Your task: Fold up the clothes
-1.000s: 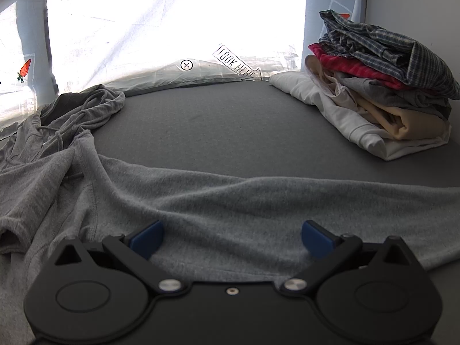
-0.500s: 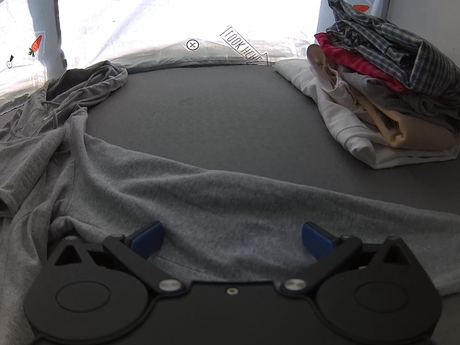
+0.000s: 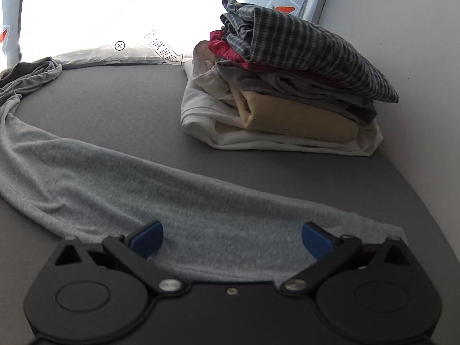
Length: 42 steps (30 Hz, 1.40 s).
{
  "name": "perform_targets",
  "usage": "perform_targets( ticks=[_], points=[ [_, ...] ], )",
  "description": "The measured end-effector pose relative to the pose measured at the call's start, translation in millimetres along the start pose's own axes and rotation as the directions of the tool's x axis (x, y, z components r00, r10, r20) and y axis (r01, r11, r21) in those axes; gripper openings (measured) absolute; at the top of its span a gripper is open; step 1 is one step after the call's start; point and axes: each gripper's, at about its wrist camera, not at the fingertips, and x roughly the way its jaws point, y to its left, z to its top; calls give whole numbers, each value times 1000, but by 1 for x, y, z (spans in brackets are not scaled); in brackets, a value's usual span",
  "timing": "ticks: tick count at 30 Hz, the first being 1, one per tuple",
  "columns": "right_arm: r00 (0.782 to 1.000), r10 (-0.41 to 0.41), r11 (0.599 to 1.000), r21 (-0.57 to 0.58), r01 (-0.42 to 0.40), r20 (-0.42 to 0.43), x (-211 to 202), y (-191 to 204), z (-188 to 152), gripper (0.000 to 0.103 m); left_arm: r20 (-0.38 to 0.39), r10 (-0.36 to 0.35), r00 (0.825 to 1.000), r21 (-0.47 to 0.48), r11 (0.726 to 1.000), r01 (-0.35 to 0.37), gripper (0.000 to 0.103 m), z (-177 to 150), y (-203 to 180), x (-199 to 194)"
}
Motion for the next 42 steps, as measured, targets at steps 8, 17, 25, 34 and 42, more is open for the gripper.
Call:
perform_targets(
  ticks=[8,17,25,34,42],
  points=[
    [994,-109,981,160,112,-30,15,-93,-19,103,-17,-2,1000,-3,1000,2,103,3,0,1],
    [988,-96,913,385,135,-118,27,-144,-25,103,-36,-2,999,-2,1000,2,103,5,0,3],
    [994,17,883,468,34,-104,11,-143,-21,70,3,7,1000,-15,1000,-7,103,-3,-1,-1],
    [968,211,258,948,-186,132,0,-162,-87,12,21,-18,1000,2,1000,18,103,-6,3,-3],
    [897,182,-269,898,-349,403,-1,-91,-123,11,-37,-52,998,46,997,53,103,-1,5,-1]
  ],
)
